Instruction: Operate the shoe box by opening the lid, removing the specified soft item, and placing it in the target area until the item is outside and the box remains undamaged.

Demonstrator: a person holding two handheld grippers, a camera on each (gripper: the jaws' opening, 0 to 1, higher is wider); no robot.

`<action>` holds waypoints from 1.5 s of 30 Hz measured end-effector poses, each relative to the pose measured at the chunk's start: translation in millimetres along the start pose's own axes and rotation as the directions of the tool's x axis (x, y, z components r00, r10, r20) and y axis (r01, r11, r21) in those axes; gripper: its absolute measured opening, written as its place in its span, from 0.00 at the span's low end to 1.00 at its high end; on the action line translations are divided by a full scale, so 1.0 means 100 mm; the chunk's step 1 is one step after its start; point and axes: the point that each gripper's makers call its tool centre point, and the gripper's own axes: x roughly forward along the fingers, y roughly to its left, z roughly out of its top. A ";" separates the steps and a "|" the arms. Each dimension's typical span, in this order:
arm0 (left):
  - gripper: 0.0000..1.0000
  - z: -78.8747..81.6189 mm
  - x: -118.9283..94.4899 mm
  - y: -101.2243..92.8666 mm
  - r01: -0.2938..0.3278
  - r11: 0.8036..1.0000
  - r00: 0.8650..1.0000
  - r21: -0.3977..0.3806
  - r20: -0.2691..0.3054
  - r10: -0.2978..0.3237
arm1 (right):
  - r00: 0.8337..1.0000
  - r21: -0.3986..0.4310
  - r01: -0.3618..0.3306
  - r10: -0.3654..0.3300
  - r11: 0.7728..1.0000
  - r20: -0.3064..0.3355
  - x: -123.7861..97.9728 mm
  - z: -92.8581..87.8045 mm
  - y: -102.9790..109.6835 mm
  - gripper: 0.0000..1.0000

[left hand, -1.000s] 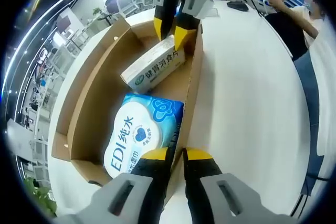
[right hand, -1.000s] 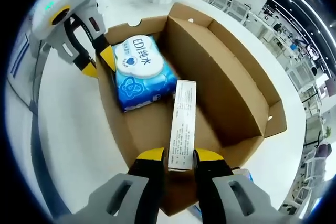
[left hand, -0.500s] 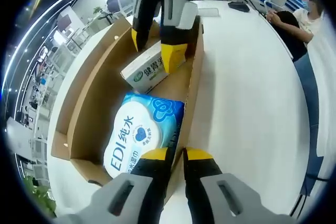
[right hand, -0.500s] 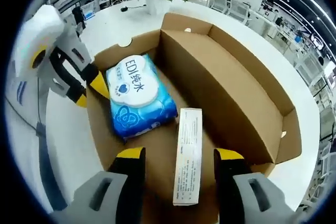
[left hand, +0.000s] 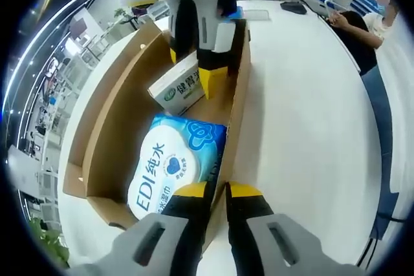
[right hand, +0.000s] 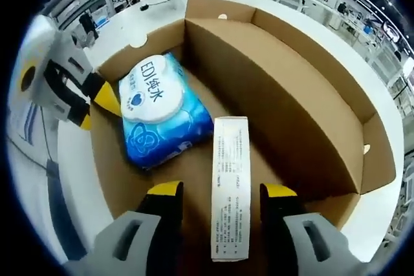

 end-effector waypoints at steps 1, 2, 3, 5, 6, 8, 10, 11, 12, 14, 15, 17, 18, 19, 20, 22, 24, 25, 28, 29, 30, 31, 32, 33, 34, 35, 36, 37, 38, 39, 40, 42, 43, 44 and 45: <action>0.10 0.00 0.00 0.00 0.000 1.000 1.000 0.000 0.000 0.000 | 1.000 -0.007 -0.001 0.001 1.000 -0.003 0.02 -0.01 0.00 0.40; 0.10 0.00 0.00 0.00 0.000 1.000 1.000 0.000 0.000 0.000 | 1.000 -0.008 -0.004 0.004 1.000 -0.008 0.02 -0.01 0.01 0.37; 0.10 0.00 0.00 0.00 0.001 1.000 1.000 0.002 -0.002 -0.001 | 1.000 -0.003 -0.015 0.015 1.000 -0.014 0.03 -0.03 0.03 0.34; 0.10 0.00 0.00 0.00 0.001 1.000 1.000 0.005 -0.004 -0.001 | 1.000 -0.006 -0.014 0.014 1.000 -0.012 0.04 -0.02 0.02 0.29; 0.10 0.00 0.00 0.00 0.003 1.000 1.000 0.005 -0.003 -0.003 | 1.000 -0.008 -0.010 0.010 1.000 -0.011 0.04 -0.02 0.01 0.26; 0.10 0.00 0.00 0.00 0.005 1.000 1.000 0.005 -0.003 -0.005 | 1.000 -0.014 0.002 -0.002 1.000 -0.015 0.04 -0.03 -0.02 0.22; 0.10 0.00 0.00 0.00 0.003 1.000 1.000 0.010 -0.004 -0.003 | 1.000 -0.014 0.006 -0.006 1.000 -0.017 0.05 -0.04 -0.03 0.21; 0.10 0.00 0.00 0.00 0.004 1.000 1.000 0.008 -0.002 -0.003 | 1.000 -0.011 0.006 -0.006 1.000 -0.018 0.05 -0.04 -0.04 0.21; 0.10 0.00 0.00 0.00 0.004 1.000 1.000 0.008 -0.002 -0.004 | 1.000 -0.009 0.006 -0.007 1.000 -0.018 0.06 -0.04 -0.05 0.21; 0.10 0.00 0.00 0.00 0.007 1.000 1.000 0.008 0.000 -0.007 | 1.000 -0.005 0.008 -0.008 1.000 -0.015 0.06 -0.04 -0.05 0.21; 0.10 0.00 0.00 0.00 0.008 1.000 1.000 0.008 0.001 -0.008 | 1.000 -0.006 0.009 -0.009 1.000 -0.014 0.06 -0.03 -0.05 0.21; 0.09 0.00 0.00 0.00 0.010 1.000 1.000 0.008 0.001 -0.010 | 1.000 -0.010 0.013 -0.013 1.000 -0.013 0.06 -0.03 -0.06 0.21; 0.09 0.00 0.00 0.00 0.010 1.000 1.000 0.008 0.001 -0.010 | 1.000 -0.006 0.013 -0.013 1.000 -0.012 0.06 -0.02 -0.06 0.20; 0.09 0.00 0.00 0.00 0.010 1.000 1.000 0.008 0.003 -0.010 | 1.000 -0.002 0.014 -0.014 1.000 -0.010 0.06 -0.02 -0.06 0.20; 0.09 0.00 0.00 0.00 0.010 1.000 1.000 0.008 0.004 -0.010 | 1.000 -0.004 0.016 -0.016 1.000 -0.009 0.06 -0.02 -0.06 0.20; 0.09 0.00 -0.01 0.00 0.010 1.000 1.000 0.008 0.005 -0.010 | 1.000 -0.007 0.015 -0.015 1.000 -0.006 0.07 -0.02 -0.05 0.20; 0.09 0.00 -0.01 0.00 0.008 1.000 1.000 0.008 0.007 -0.008 | 1.000 -0.031 0.025 -0.025 0.999 -0.007 0.06 -0.02 -0.05 0.20; 0.09 0.00 0.00 0.00 0.007 1.000 1.000 0.008 0.009 -0.007 | 1.000 -0.034 0.028 -0.028 0.999 -0.005 0.05 -0.02 -0.06 0.20; 0.09 0.00 -0.01 0.00 0.007 1.000 1.000 0.010 0.011 -0.007 | 1.000 -0.019 0.031 -0.031 0.999 0.001 0.02 0.00 -0.05 0.20; 0.09 0.01 -0.01 0.00 0.007 1.000 1.000 0.011 0.010 -0.007 | 0.999 -0.019 0.035 -0.035 0.999 0.005 0.01 0.00 -0.06 0.20; 0.09 0.00 -0.01 0.00 0.006 1.000 1.000 0.015 0.009 -0.006 | 0.999 -0.018 0.036 -0.036 0.999 0.006 0.01 0.00 -0.07 0.20; 0.09 0.01 -0.01 0.00 0.004 1.000 1.000 0.013 0.008 -0.004 | 0.999 -0.017 0.038 -0.038 0.999 0.008 0.00 0.00 -0.07 0.20; 0.09 0.01 -0.01 0.00 0.002 1.000 1.000 0.012 0.009 -0.002 | 0.999 -0.017 0.041 -0.041 0.999 0.010 -0.01 0.00 -0.08 0.20; 0.09 0.01 -0.01 0.00 0.001 1.000 1.000 0.012 0.009 -0.001 | 0.999 -0.016 0.043 -0.043 0.999 0.012 -0.01 0.00 -0.08 0.20; 0.10 0.01 -0.01 -0.01 0.000 1.000 1.000 0.011 0.009 0.000 | 0.999 -0.012 0.046 -0.045 0.999 0.015 -0.04 0.00 -0.09 0.20; 0.10 0.01 -0.01 -0.01 0.000 1.000 1.000 0.011 0.009 0.000 | 0.999 -0.009 0.048 -0.048 0.999 0.017 -0.05 0.00 -0.09 0.20; 0.10 0.01 -0.01 -0.01 -0.001 1.000 1.000 0.010 0.009 0.001 | 0.998 -0.007 0.052 -0.052 0.999 0.023 -0.06 0.01 -0.10 0.20; 0.10 0.01 0.00 -0.01 -0.001 1.000 1.000 0.009 0.009 0.001 | 0.998 -0.005 0.054 -0.054 0.999 0.027 -0.09 0.02 -0.10 0.20; 0.10 0.01 0.00 -0.01 -0.002 1.000 1.000 0.008 0.009 0.002 | 0.998 -0.004 0.054 -0.054 0.999 0.031 -0.10 0.02 -0.09 0.20; 0.10 0.01 0.00 -0.01 -0.003 1.000 1.000 0.007 0.008 0.003 | 0.998 -0.002 0.054 -0.054 0.999 0.034 -0.12 0.03 -0.09 0.20; 0.10 0.01 0.00 -0.01 -0.003 1.000 1.000 0.007 0.008 0.003 | 0.998 0.001 0.057 -0.056 0.998 0.037 -0.13 0.03 -0.09 0.20; 0.10 0.02 0.00 -0.01 -0.003 1.000 1.000 0.006 0.009 0.002 | 0.997 -0.007 0.061 -0.061 0.998 0.039 -0.14 0.03 -0.09 0.20; 0.10 0.02 0.00 -0.01 -0.002 1.000 1.000 0.007 0.009 0.002 | 0.997 -0.008 0.066 -0.065 0.998 0.042 -0.16 0.04 -0.10 0.20; 0.10 0.02 0.00 -0.01 -0.002 1.000 1.000 0.008 0.009 0.002 | 0.997 -0.006 0.067 -0.067 0.998 0.045 -0.16 0.04 -0.10 0.20; 0.10 0.02 0.00 -0.01 0.000 1.000 1.000 0.010 0.009 0.000 | 0.995 0.001 0.076 -0.076 0.997 0.060 -0.20 0.07 -0.10 0.20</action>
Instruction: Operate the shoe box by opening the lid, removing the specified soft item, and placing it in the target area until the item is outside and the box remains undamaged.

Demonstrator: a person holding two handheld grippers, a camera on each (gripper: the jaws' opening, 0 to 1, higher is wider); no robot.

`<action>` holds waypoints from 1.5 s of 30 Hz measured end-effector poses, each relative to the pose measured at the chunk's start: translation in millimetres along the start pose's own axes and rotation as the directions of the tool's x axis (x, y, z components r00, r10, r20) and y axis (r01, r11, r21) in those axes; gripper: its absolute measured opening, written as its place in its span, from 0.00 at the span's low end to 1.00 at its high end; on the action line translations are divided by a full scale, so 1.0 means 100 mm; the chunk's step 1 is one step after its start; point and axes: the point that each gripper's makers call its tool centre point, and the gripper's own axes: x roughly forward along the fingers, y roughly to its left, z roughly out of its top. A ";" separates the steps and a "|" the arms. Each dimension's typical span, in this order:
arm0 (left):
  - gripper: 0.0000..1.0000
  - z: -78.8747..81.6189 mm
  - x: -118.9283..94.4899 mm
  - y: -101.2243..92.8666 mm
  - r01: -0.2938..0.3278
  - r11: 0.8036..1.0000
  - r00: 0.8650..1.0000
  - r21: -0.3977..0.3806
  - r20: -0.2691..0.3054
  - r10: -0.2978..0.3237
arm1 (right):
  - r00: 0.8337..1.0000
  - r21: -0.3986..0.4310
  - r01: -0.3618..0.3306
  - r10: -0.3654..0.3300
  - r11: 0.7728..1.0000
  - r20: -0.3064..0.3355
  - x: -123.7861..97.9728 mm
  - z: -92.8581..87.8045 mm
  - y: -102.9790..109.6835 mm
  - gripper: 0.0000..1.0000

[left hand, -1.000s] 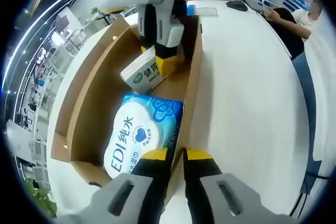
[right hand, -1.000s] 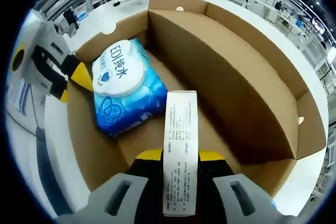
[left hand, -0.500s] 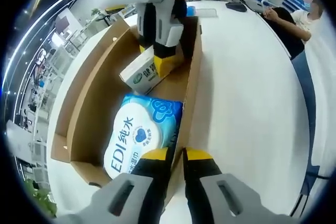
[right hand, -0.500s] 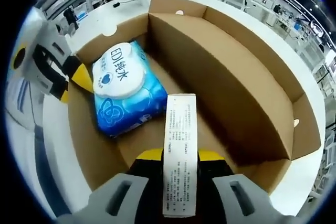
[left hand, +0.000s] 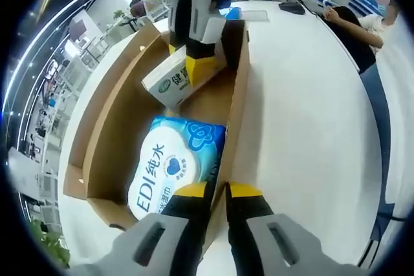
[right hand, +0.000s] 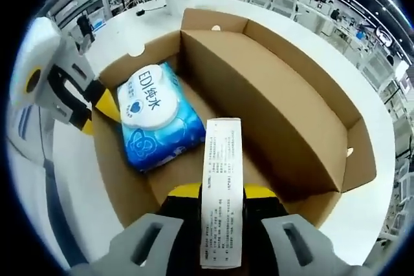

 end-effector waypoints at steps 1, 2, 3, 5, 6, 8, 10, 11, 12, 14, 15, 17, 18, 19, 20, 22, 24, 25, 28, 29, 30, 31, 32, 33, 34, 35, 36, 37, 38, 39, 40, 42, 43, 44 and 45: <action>0.10 0.00 0.00 0.00 0.001 1.000 1.000 0.000 0.000 -0.001 | 1.000 -0.001 0.001 -0.001 1.000 0.007 -0.01 0.02 0.00 0.20; 0.10 0.00 0.00 0.00 0.003 1.000 1.000 0.000 0.000 -0.003 | 1.000 -0.004 0.004 -0.004 1.000 0.013 -0.04 0.04 0.00 0.20; 0.09 0.00 0.00 0.00 0.003 1.000 1.000 0.000 0.000 -0.003 | 1.000 -0.007 0.008 -0.008 1.000 0.017 -0.05 0.06 0.00 0.20; 0.09 0.00 0.00 0.00 0.003 1.000 1.000 0.000 0.002 -0.003 | 0.999 -0.005 0.017 -0.016 1.000 0.032 -0.10 0.11 -0.01 0.20; 0.09 0.00 0.00 0.00 0.001 1.000 1.000 0.001 0.003 -0.001 | 0.999 0.001 0.021 -0.021 1.000 0.043 -0.12 0.13 -0.01 0.20; 0.09 0.00 -0.01 -0.01 0.000 1.000 1.000 0.004 0.004 0.000 | 0.998 0.001 0.026 -0.026 1.000 0.050 -0.14 0.16 -0.02 0.20; 0.09 -0.01 -0.01 0.00 0.001 1.000 1.000 0.002 0.006 -0.001 | 0.997 -0.002 0.043 -0.043 0.999 0.060 -0.18 0.20 -0.08 0.20; 0.09 -0.01 -0.01 0.00 0.001 1.000 1.000 0.006 0.006 -0.001 | 0.996 0.021 0.051 -0.053 0.998 0.073 -0.20 0.22 -0.10 0.20; 0.09 -0.01 0.00 0.00 0.001 1.000 1.000 0.009 0.006 -0.001 | 0.995 0.038 0.047 -0.050 0.998 0.083 -0.22 0.23 -0.10 0.20; 0.09 -0.01 -0.01 -0.01 0.005 1.000 1.000 0.011 0.006 -0.005 | 0.994 0.028 0.059 -0.061 0.998 0.087 -0.28 0.24 -0.11 0.20; 0.09 -0.01 -0.01 -0.01 0.006 1.000 1.000 0.015 0.005 -0.006 | 0.994 0.030 0.068 -0.070 0.997 0.089 -0.30 0.24 -0.13 0.20; 0.09 -0.01 -0.01 0.00 0.007 1.000 1.000 0.016 0.005 -0.008 | 0.992 0.059 0.072 -0.078 0.996 0.103 -0.34 0.25 -0.13 0.20; 0.09 -0.01 -0.01 -0.01 0.008 1.000 1.000 0.016 0.005 -0.008 | 0.991 0.056 0.075 -0.081 0.996 0.104 -0.36 0.25 -0.13 0.20; 0.09 -0.01 -0.01 -0.01 0.007 1.000 1.000 0.017 0.006 -0.007 | 0.990 0.042 0.086 -0.090 0.995 0.105 -0.38 0.25 -0.13 0.20; 0.09 -0.01 -0.01 -0.01 0.007 1.000 1.000 0.014 0.007 -0.007 | 0.990 0.022 0.098 -0.100 0.995 0.101 -0.40 0.25 -0.13 0.20; 0.09 -0.02 -0.01 -0.01 0.003 1.000 1.000 0.015 0.011 -0.004 | 0.989 0.025 0.100 -0.102 0.995 0.105 -0.44 0.26 -0.12 0.20; 0.09 -0.02 -0.01 -0.01 0.002 1.000 1.000 0.019 0.011 -0.002 | 0.987 0.033 0.106 -0.109 0.994 0.120 -0.48 0.28 -0.12 0.20; 0.09 -0.02 -0.01 -0.01 0.003 1.000 1.000 0.018 0.011 -0.003 | 0.986 0.039 0.107 -0.111 0.994 0.123 -0.50 0.29 -0.12 0.20; 0.09 -0.01 -0.01 -0.01 0.005 1.000 1.000 0.018 0.010 -0.005 | 0.984 0.043 0.115 -0.120 0.992 0.131 -0.56 0.30 -0.14 0.20; 0.09 -0.02 -0.01 -0.01 0.005 1.000 1.000 0.018 0.011 -0.005 | 0.983 0.049 0.117 -0.122 0.992 0.133 -0.58 0.30 -0.15 0.20; 0.09 -0.02 -0.01 -0.01 0.005 1.000 1.000 0.019 0.011 -0.005 | 0.982 0.057 0.120 -0.127 0.991 0.137 -0.60 0.30 -0.17 0.20; 0.09 -0.02 -0.01 0.00 0.004 1.000 1.000 0.019 0.012 -0.004 | 0.981 0.061 0.125 -0.133 0.990 0.139 -0.63 0.30 -0.19 0.20; 0.09 -0.02 -0.01 -0.01 0.004 1.000 1.000 0.019 0.013 -0.004 | 0.981 0.064 0.127 -0.135 0.990 0.141 -0.64 0.31 -0.20 0.20; 0.09 -0.02 -0.01 -0.01 0.004 1.000 1.000 0.016 0.014 -0.004 | 0.980 0.071 0.130 -0.139 0.989 0.145 -0.67 0.31 -0.21 0.20; 0.09 -0.02 -0.01 -0.01 0.004 1.000 1.000 0.017 0.014 -0.004 | 0.978 0.073 0.134 -0.144 0.988 0.148 -0.69 0.31 -0.22 0.20; 0.09 -0.02 -0.01 -0.01 0.004 1.000 1.000 0.017 0.013 -0.004 | 0.977 0.078 0.138 -0.149 0.987 0.153 -0.72 0.32 -0.24 0.20; 0.09 -0.02 -0.01 -0.01 0.004 1.000 1.000 0.017 0.012 -0.004 | 0.976 0.085 0.140 -0.152 0.987 0.155 -0.74 0.32 -0.25 0.20; 0.09 -0.03 -0.01 0.00 0.004 1.000 1.000 0.018 0.012 -0.004 | 0.974 0.089 0.146 -0.159 0.985 0.161 -0.78 0.33 -0.27 0.20; 0.09 -0.02 -0.01 -0.01 0.004 1.000 1.000 0.017 0.012 -0.005 | 0.973 0.090 0.148 -0.161 0.985 0.163 -0.79 0.33 -0.27 0.20; 0.09 -0.03 -0.01 -0.01 0.004 1.000 1.000 0.018 0.012 -0.004 | 0.971 0.095 0.155 -0.169 0.983 0.167 -0.83 0.34 -0.29 0.20; 0.09 -0.02 -0.01 -0.01 0.003 1.000 1.000 0.018 0.012 -0.004 | 0.969 0.097 0.163 -0.178 0.982 0.169 -0.86 0.34 -0.31 0.20; 0.09 -0.03 -0.01 -0.01 0.004 1.000 1.000 0.019 0.012 -0.004 | 0.966 0.081 0.187 -0.198 0.979 0.168 -0.92 0.32 -0.34 0.20; 0.09 -0.03 -0.01 -0.01 0.005 1.000 1.000 0.018 0.012 -0.005 | 0.965 0.085 0.186 -0.198 0.979 0.169 -0.93 0.31 -0.34 0.20; 0.09 -0.03 -0.01 -0.01 0.005 1.000 1.000 0.019 0.012 -0.005 | 0.965 0.088 0.187 -0.200 0.978 0.171 -0.95 0.30 -0.34 0.20; 0.09 -0.03 -0.01 -0.01 0.005 1.000 1.000 0.019 0.011 -0.005 | 0.964 0.087 0.190 -0.203 0.978 0.172 -0.97 0.29 -0.34 0.20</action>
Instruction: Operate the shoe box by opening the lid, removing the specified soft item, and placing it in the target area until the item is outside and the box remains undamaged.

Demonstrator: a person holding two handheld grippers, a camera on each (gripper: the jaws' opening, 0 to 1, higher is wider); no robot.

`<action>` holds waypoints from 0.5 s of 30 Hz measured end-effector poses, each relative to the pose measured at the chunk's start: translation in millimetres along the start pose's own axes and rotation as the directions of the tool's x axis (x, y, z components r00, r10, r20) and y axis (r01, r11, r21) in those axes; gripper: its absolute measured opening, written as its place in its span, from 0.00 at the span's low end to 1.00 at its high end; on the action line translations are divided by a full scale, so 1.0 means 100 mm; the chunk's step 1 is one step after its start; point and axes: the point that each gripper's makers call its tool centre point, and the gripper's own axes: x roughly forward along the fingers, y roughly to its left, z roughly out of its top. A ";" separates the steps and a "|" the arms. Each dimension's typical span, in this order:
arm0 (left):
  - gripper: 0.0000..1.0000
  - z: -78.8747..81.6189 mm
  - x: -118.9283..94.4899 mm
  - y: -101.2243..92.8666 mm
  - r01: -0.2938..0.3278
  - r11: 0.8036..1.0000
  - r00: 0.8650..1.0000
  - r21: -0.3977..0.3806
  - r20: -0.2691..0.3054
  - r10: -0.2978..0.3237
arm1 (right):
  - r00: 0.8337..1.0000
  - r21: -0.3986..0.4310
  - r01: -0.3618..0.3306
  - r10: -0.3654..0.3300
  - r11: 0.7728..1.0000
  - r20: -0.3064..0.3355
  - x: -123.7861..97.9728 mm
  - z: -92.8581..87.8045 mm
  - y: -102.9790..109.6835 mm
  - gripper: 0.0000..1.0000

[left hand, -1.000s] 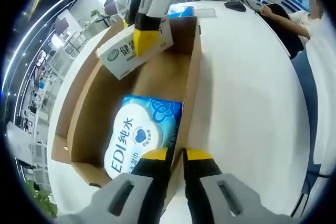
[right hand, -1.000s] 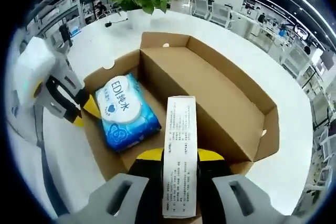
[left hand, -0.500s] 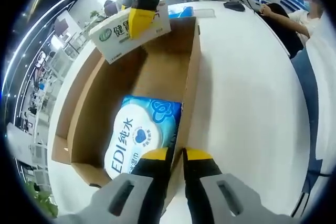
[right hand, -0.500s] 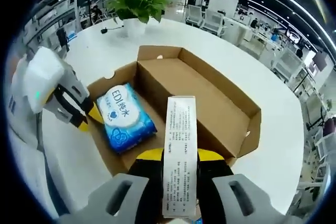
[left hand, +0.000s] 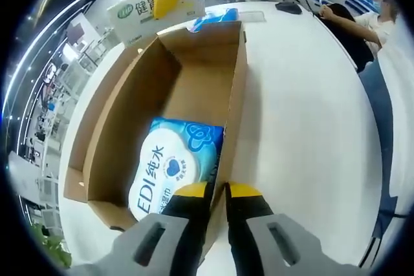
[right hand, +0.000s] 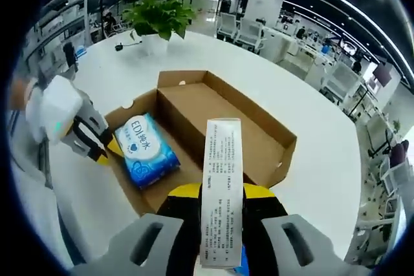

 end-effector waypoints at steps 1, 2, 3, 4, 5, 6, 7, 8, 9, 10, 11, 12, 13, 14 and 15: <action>0.09 0.00 0.00 0.00 0.000 1.000 1.000 0.000 0.000 0.000 | 1.000 -0.002 0.003 -0.003 1.000 0.000 -0.02 -0.01 -0.01 0.20; 0.09 0.00 0.00 0.00 0.000 1.000 1.000 0.000 0.000 0.000 | 1.000 0.001 0.004 -0.004 1.000 0.000 -0.03 -0.02 -0.02 0.20; 0.09 0.00 0.00 0.00 0.000 1.000 1.000 0.000 0.000 0.000 | 1.000 0.004 0.008 -0.008 1.000 0.004 -0.06 -0.02 -0.03 0.20; 0.09 0.00 0.00 0.00 0.000 1.000 1.000 0.001 0.000 0.000 | 1.000 0.007 0.011 -0.011 1.000 0.006 -0.08 -0.02 -0.04 0.20; 0.09 0.00 0.00 0.00 0.000 1.000 1.000 0.001 0.000 0.000 | 1.000 0.010 0.013 -0.013 1.000 0.008 -0.09 -0.02 -0.05 0.20; 0.09 0.00 0.00 0.00 0.000 1.000 1.000 0.001 0.000 0.000 | 1.000 0.024 0.018 -0.018 1.000 0.013 -0.12 -0.02 -0.09 0.20; 0.09 0.01 0.00 0.00 0.000 1.000 1.000 0.003 -0.001 0.000 | 1.000 0.025 0.023 -0.024 0.999 0.018 -0.15 -0.02 -0.11 0.20; 0.09 0.01 0.00 0.00 0.000 1.000 1.000 0.004 -0.001 0.000 | 0.999 0.033 0.031 -0.031 0.999 0.021 -0.18 -0.03 -0.14 0.20; 0.09 0.01 0.00 0.00 0.001 1.000 1.000 0.003 0.000 -0.001 | 0.999 0.044 0.038 -0.039 0.998 0.023 -0.22 -0.04 -0.17 0.20; 0.09 0.01 0.00 0.00 0.002 1.000 1.000 0.003 0.000 -0.002 | 0.999 0.050 0.045 -0.046 0.998 0.025 -0.25 -0.06 -0.20 0.20; 0.09 0.01 -0.01 0.00 0.002 1.000 1.000 0.003 0.000 -0.002 | 0.998 0.057 0.052 -0.054 0.997 0.027 -0.28 -0.07 -0.23 0.20; 0.09 0.00 -0.01 -0.01 0.002 1.000 1.000 0.005 0.000 -0.002 | 0.998 0.065 0.060 -0.062 0.996 0.027 -0.31 -0.09 -0.26 0.20; 0.09 0.00 -0.01 -0.01 0.001 1.000 1.000 0.005 0.000 -0.001 | 0.997 0.073 0.069 -0.071 0.995 0.026 -0.35 -0.12 -0.30 0.20; 0.09 0.00 -0.01 -0.01 0.001 1.000 1.000 0.007 -0.001 -0.001 | 0.997 0.081 0.076 -0.079 0.994 0.025 -0.38 -0.15 -0.33 0.20; 0.09 0.00 -0.01 -0.01 0.001 1.000 1.000 0.007 0.000 -0.001 | 0.996 0.088 0.085 -0.087 0.993 0.025 -0.41 -0.17 -0.36 0.20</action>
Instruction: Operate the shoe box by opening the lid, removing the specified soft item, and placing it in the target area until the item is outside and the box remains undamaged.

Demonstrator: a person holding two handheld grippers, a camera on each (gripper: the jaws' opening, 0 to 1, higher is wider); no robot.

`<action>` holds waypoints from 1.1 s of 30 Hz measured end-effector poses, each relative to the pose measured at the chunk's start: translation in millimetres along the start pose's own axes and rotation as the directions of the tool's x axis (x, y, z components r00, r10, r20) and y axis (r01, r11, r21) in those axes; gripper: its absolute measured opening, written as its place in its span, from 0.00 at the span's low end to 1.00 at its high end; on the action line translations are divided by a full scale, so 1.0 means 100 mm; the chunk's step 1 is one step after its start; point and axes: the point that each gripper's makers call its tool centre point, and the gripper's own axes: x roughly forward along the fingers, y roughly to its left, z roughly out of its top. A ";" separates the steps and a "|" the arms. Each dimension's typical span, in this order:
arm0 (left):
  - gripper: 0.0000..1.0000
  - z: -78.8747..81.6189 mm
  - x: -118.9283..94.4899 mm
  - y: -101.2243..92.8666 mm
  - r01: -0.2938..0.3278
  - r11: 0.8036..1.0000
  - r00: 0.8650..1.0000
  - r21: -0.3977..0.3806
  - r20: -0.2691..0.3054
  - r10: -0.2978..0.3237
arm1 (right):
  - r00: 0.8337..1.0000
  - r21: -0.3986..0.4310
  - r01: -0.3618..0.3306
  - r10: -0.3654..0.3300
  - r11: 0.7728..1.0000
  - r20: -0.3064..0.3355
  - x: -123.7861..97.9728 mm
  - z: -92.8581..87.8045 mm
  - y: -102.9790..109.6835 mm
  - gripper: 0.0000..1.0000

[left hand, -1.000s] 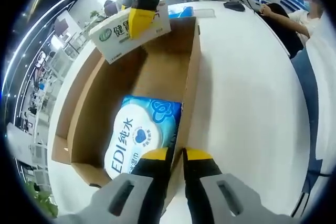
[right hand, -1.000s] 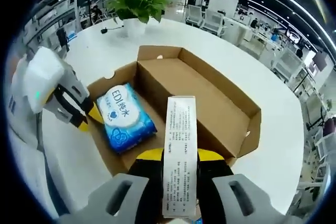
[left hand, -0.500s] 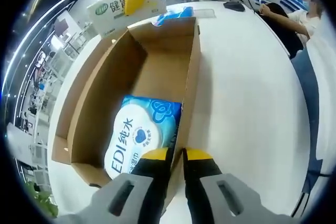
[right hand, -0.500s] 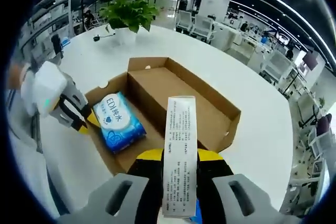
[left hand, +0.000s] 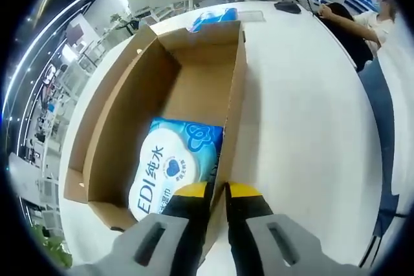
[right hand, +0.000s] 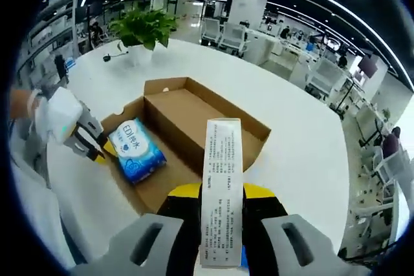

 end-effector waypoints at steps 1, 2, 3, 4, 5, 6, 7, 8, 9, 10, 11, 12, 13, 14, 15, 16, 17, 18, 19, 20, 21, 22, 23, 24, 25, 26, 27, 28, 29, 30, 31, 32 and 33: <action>0.09 0.00 0.00 0.00 0.000 1.000 1.000 0.000 0.000 0.000 | 1.000 0.008 0.008 -0.008 1.000 -0.003 -0.04 -0.03 -0.04 0.20; 0.09 0.00 0.00 0.00 0.001 1.000 1.000 0.001 0.000 -0.001 | 1.000 0.014 0.016 -0.016 1.000 -0.006 -0.06 -0.06 -0.08 0.20; 0.09 0.00 0.00 0.00 0.001 1.000 1.000 0.001 0.000 -0.001 | 1.000 0.022 0.027 -0.027 0.999 -0.007 -0.09 -0.10 -0.13 0.20; 0.09 0.00 0.00 0.00 0.000 1.000 1.000 0.001 0.000 0.000 | 0.999 0.029 0.032 -0.031 0.999 -0.009 -0.11 -0.12 -0.16 0.20; 0.09 0.00 -0.01 0.00 -0.002 1.000 1.000 0.005 0.003 0.002 | 0.999 0.040 0.038 -0.038 0.998 -0.014 -0.13 -0.16 -0.20 0.20; 0.09 0.00 -0.01 -0.01 -0.004 1.000 1.000 0.008 0.004 0.004 | 0.999 0.042 0.044 -0.044 0.998 -0.014 -0.15 -0.18 -0.23 0.20; 0.09 0.00 0.00 -0.01 -0.005 1.000 1.000 0.009 0.005 0.005 | 0.999 0.045 0.049 -0.048 0.998 -0.015 -0.17 -0.20 -0.25 0.20; 0.09 0.00 0.00 -0.01 -0.005 1.000 1.000 0.009 0.005 0.005 | 0.998 0.052 0.055 -0.054 0.997 -0.016 -0.18 -0.22 -0.28 0.20; 0.09 -0.01 0.00 -0.01 -0.005 1.000 1.000 0.009 0.003 0.005 | 0.998 0.057 0.059 -0.058 0.997 -0.014 -0.20 -0.23 -0.31 0.20; 0.09 -0.01 0.01 -0.01 -0.003 1.000 1.000 0.009 0.000 0.003 | 0.998 0.065 0.064 -0.064 0.996 -0.011 -0.22 -0.24 -0.33 0.20; 0.09 -0.01 0.01 -0.01 -0.002 1.000 1.000 0.007 -0.001 0.002 | 0.998 0.071 0.068 -0.067 0.995 -0.012 -0.23 -0.25 -0.35 0.20; 0.09 -0.01 0.00 -0.01 -0.002 1.000 1.000 0.005 -0.003 0.002 | 0.997 0.076 0.074 -0.073 0.994 -0.010 -0.26 -0.27 -0.38 0.20; 0.09 -0.01 0.00 -0.01 -0.001 1.000 1.000 0.004 -0.003 0.001 | 0.997 0.083 0.078 -0.077 0.994 -0.008 -0.28 -0.28 -0.40 0.20; 0.09 -0.01 0.00 0.00 -0.001 1.000 1.000 0.003 -0.005 0.001 | 0.997 0.092 0.081 -0.081 0.992 -0.006 -0.29 -0.29 -0.41 0.20; 0.09 -0.01 0.00 -0.01 -0.002 1.000 1.000 0.004 -0.006 0.002 | 0.996 0.099 0.085 -0.085 0.991 -0.004 -0.32 -0.31 -0.44 0.20; 0.09 -0.01 0.00 -0.01 -0.002 1.000 1.000 0.004 -0.007 0.002 | 0.996 0.103 0.087 -0.087 0.991 -0.004 -0.33 -0.33 -0.45 0.20; 0.09 -0.01 0.00 -0.01 -0.003 1.000 1.000 0.004 -0.008 0.003 | 0.996 0.109 0.088 -0.088 0.990 -0.005 -0.33 -0.35 -0.47 0.20; 0.09 -0.01 0.00 0.00 -0.004 1.000 1.000 0.002 -0.007 0.004 | 0.996 0.115 0.089 -0.089 0.989 -0.004 -0.34 -0.37 -0.49 0.20; 0.09 -0.01 0.00 0.00 -0.004 1.000 1.000 0.000 -0.007 0.004 | 0.996 0.118 0.088 -0.088 0.989 -0.005 -0.34 -0.40 -0.51 0.20; 0.09 -0.01 0.00 0.00 -0.004 1.000 1.000 0.001 -0.008 0.004 | 0.996 0.121 0.088 -0.087 0.989 -0.009 -0.34 -0.44 -0.53 0.20; 0.09 -0.01 0.00 0.00 -0.003 1.000 1.000 0.000 -0.007 0.003 | 0.996 0.123 0.087 -0.087 0.989 -0.010 -0.34 -0.46 -0.55 0.20; 0.09 -0.01 0.00 0.00 -0.002 1.000 1.000 -0.004 -0.005 0.002 | 0.996 0.127 0.087 -0.086 0.988 -0.009 -0.35 -0.48 -0.57 0.20; 0.09 -0.01 0.01 0.01 -0.001 1.000 1.000 -0.004 -0.005 0.001 | 0.996 0.133 0.086 -0.085 0.987 -0.011 -0.35 -0.52 -0.60 0.20; 0.09 -0.01 0.01 0.01 0.000 1.000 1.000 -0.003 -0.006 0.000 | 0.996 0.135 0.086 -0.085 0.987 -0.013 -0.35 -0.54 -0.62 0.20; 0.09 -0.01 0.01 0.01 0.001 1.000 1.000 -0.002 -0.006 -0.001 | 0.996 0.143 0.086 -0.085 0.986 -0.016 -0.35 -0.58 -0.65 0.20; 0.09 0.00 0.01 0.01 0.002 1.000 1.000 -0.006 -0.005 -0.002 | 0.996 0.149 0.087 -0.085 0.985 -0.017 -0.35 -0.60 -0.68 0.20; 0.09 0.00 0.01 0.01 0.002 1.000 1.000 -0.004 -0.007 -0.002 | 0.996 0.154 0.089 -0.087 0.984 -0.020 -0.35 -0.64 -0.72 0.20; 0.09 -0.01 0.01 0.01 0.002 1.000 1.000 -0.003 -0.009 -0.002 | 0.996 0.158 0.091 -0.089 0.983 -0.020 -0.36 -0.66 -0.75 0.20; 0.09 -0.01 0.01 0.01 0.002 1.000 1.000 -0.004 -0.009 -0.002 | 0.996 0.162 0.094 -0.092 0.982 -0.017 -0.37 -0.67 -0.78 0.20; 0.09 0.00 0.01 0.01 0.004 1.000 1.000 -0.008 -0.007 -0.004 | 0.995 0.171 0.097 -0.095 0.981 -0.017 -0.36 -0.72 -0.83 0.20; 0.09 0.00 0.01 0.01 0.005 1.000 1.000 -0.005 -0.007 -0.005 | 0.995 0.179 0.100 -0.097 0.979 -0.022 -0.37 -0.75 -0.85 0.20; 0.09 0.00 0.01 0.01 0.006 1.000 1.000 0.000 -0.007 -0.006 | 0.995 0.185 0.102 -0.100 0.977 -0.023 -0.36 -0.78 -0.89 0.20; 0.09 0.00 0.00 0.01 0.009 1.000 1.000 0.002 -0.005 -0.009 | 0.994 0.198 0.107 -0.105 0.974 -0.024 -0.36 -0.84 -0.95 0.20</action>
